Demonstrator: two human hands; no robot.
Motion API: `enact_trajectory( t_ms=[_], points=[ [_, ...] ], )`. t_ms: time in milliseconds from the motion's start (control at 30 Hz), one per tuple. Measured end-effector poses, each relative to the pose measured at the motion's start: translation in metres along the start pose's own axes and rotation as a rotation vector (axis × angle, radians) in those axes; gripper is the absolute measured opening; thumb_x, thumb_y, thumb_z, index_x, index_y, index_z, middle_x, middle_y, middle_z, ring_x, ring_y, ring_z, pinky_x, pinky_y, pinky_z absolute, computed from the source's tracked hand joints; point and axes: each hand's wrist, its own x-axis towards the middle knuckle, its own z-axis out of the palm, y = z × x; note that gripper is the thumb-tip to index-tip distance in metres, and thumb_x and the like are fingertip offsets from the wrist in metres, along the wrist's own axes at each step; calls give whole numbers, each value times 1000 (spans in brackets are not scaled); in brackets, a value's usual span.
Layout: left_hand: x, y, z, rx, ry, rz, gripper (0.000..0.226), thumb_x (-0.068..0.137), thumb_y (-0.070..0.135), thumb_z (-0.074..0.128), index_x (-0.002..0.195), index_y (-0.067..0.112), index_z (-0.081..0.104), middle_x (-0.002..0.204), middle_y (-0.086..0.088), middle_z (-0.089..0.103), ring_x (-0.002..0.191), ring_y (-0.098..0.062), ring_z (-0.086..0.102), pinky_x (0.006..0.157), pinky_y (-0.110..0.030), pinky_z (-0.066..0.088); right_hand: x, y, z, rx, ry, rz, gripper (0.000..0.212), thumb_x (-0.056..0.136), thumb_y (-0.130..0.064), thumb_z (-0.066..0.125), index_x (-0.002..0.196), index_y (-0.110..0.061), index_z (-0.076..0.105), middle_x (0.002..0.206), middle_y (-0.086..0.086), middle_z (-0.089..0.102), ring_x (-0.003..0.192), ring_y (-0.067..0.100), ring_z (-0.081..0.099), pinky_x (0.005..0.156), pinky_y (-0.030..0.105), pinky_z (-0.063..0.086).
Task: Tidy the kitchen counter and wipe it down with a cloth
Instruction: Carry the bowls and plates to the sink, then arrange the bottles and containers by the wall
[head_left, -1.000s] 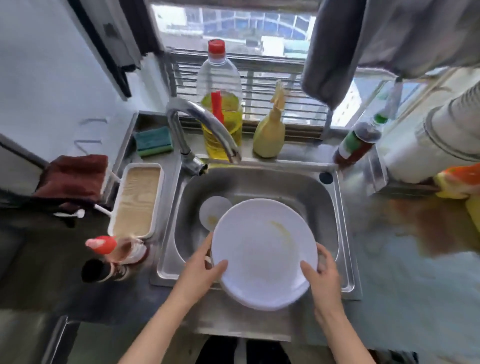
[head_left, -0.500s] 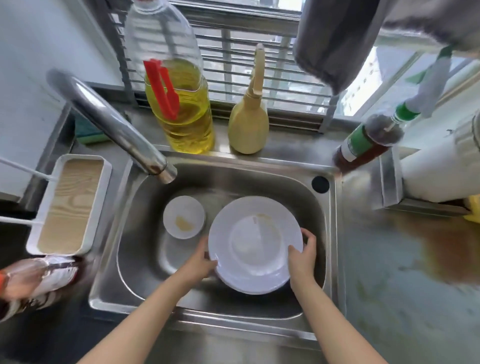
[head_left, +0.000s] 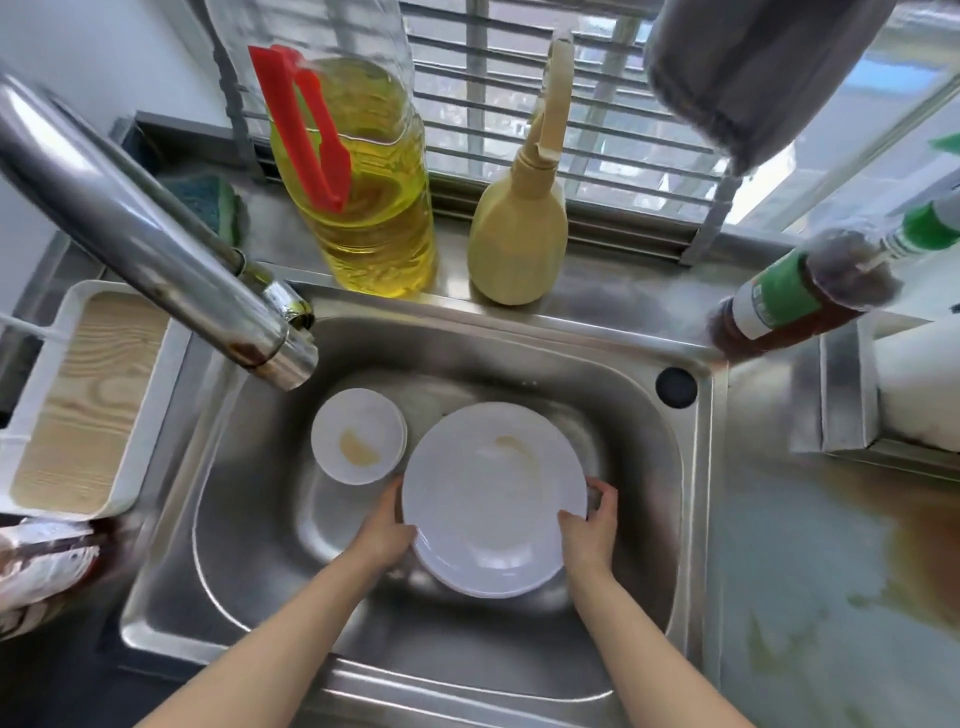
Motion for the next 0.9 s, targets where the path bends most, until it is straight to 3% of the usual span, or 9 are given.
enact_trajectory(
  t_ms=[100,167,233,367,533,633,733,800,900],
  points=[
    [10,-14,2,36,46,24,61,68,5,66,111,37,37,115,3,49,110,-22,48,98,-46,43,1,7,5,-62,51,-11,49,75,8,50,95,-37,46,102,4,58,91,24,57,82,38,50],
    [17,-29,1,132,72,17,65,75,5,59,126,36,34,124,-2,45,119,-26,41,102,-41,38,0,12,6,-137,69,-36,52,73,7,47,92,-41,47,109,8,56,94,26,56,84,38,49],
    [21,-38,0,245,65,-31,75,77,14,58,142,27,22,133,-6,37,123,-31,30,99,-35,31,0,10,4,-220,57,-60,49,74,8,45,105,-29,49,113,8,50,95,26,53,87,37,47],
    [16,-37,-6,276,67,-27,82,79,15,64,146,21,16,139,-4,37,124,-32,31,100,-35,30,-3,-1,1,-385,-5,-81,49,76,8,44,122,-9,48,122,13,39,106,34,48,96,38,42],
    [-31,-17,-25,238,40,-72,49,81,25,62,128,16,51,123,-2,57,109,-21,53,88,-27,41,-33,-23,-2,-553,-102,-233,50,77,4,51,127,-4,46,133,16,39,119,35,43,102,38,37],
    [-82,-9,-38,152,102,6,39,85,16,60,124,12,55,119,-8,59,100,-17,56,87,-23,42,-72,-41,0,-560,-288,-366,34,83,1,50,116,-8,52,124,9,50,111,23,49,92,29,38],
    [-140,-13,-53,24,211,86,33,87,11,59,120,14,56,113,0,60,97,-11,57,78,-13,41,-119,-54,9,-663,-565,-489,28,85,-3,52,111,-15,56,116,1,56,105,16,52,86,24,37],
    [-178,-28,-62,-76,284,100,27,87,10,59,113,17,58,109,2,61,92,-8,58,74,-7,42,-151,-52,16,-730,-728,-554,28,86,-6,54,110,-21,54,115,-3,56,107,14,53,86,23,38],
    [-221,-61,-78,-224,452,119,22,86,3,60,105,14,58,114,-10,62,90,-9,60,75,-7,44,-194,-42,32,-799,-885,-634,27,87,-12,54,112,-23,53,115,-5,56,108,12,53,91,26,40]
  ],
)
